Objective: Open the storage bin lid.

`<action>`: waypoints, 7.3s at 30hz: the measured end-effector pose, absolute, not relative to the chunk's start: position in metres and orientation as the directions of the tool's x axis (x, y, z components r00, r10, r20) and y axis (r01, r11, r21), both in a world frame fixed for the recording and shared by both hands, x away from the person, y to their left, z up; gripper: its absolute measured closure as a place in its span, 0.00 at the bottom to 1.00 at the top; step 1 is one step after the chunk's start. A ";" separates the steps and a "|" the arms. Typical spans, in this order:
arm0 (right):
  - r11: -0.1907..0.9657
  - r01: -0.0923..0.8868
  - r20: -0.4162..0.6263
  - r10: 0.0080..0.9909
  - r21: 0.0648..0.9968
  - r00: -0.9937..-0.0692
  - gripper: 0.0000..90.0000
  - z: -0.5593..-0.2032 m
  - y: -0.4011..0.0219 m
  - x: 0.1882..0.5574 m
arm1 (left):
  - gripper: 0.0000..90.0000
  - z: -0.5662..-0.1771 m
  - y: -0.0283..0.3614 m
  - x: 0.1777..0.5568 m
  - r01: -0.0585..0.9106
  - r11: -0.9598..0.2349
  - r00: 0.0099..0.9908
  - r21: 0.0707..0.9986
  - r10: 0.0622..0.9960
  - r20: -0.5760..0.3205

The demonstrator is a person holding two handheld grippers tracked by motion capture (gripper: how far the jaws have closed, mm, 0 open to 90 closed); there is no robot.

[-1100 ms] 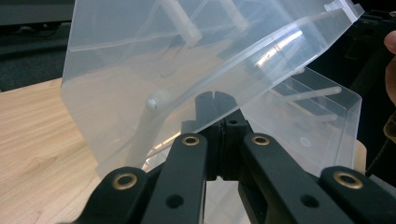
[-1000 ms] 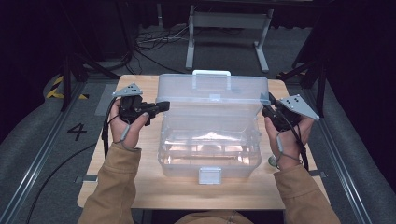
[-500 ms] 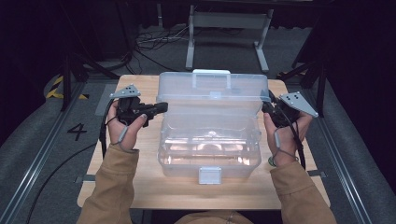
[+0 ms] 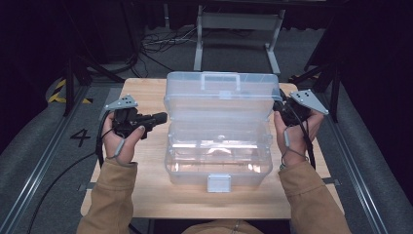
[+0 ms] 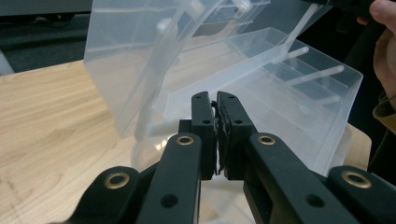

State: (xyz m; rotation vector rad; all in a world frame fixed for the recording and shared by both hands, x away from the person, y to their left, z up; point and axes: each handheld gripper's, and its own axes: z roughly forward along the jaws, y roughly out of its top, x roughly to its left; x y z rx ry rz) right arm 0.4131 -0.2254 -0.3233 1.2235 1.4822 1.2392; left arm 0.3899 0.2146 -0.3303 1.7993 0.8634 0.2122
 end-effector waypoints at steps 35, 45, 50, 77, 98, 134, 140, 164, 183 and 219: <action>0.069 0.238 -0.004 0.965 0.969 -0.263 0.89 -0.313 -0.236 0.462 | 0.79 -0.367 0.195 0.333 0.509 -0.429 0.798 0.746 0.561 -0.221; 0.064 0.249 0.004 0.965 0.966 -0.264 0.89 -0.313 -0.236 0.471 | 0.76 -0.390 0.171 0.327 0.478 -0.535 0.857 0.697 0.457 -0.237; 0.060 0.253 0.008 0.965 0.966 -0.262 0.89 -0.313 -0.236 0.474 | 0.72 -0.398 0.168 0.329 0.445 -0.543 0.880 0.712 0.413 -0.235; 0.053 0.278 0.027 0.961 0.959 -0.275 0.89 -0.316 -0.238 0.497 | 0.75 -0.416 0.159 0.337 0.410 -0.562 0.900 0.718 0.377 -0.219; 0.057 0.281 0.025 0.960 0.958 -0.280 0.89 -0.322 -0.239 0.516 | 0.77 -0.423 0.142 0.337 0.375 -0.622 0.913 0.688 0.378 -0.156; 0.037 0.310 0.069 0.944 0.950 -0.322 0.88 -0.344 -0.245 0.557 | 0.77 -0.425 0.143 0.335 0.355 -0.615 0.918 0.704 0.372 -0.138; 0.039 0.318 0.071 0.942 0.947 -0.327 0.88 -0.348 -0.246 0.563 | 0.77 -0.425 0.143 0.335 0.357 -0.612 0.918 0.705 0.371 -0.142; 0.052 0.388 0.099 0.928 0.920 -0.358 0.90 -0.375 -0.252 0.592 | 0.77 -0.425 0.142 0.336 0.353 -0.611 0.920 0.709 0.365 -0.143; 0.059 0.423 0.109 0.925 0.904 -0.364 0.92 -0.386 -0.253 0.599 | 0.77 -0.425 0.143 0.336 0.353 -0.607 0.921 0.712 0.359 -0.150; 0.100 0.451 0.087 0.922 0.887 -0.376 0.83 -0.409 -0.254 0.609 | 0.77 -0.425 0.144 0.337 0.359 -0.599 0.920 0.716 0.357 -0.163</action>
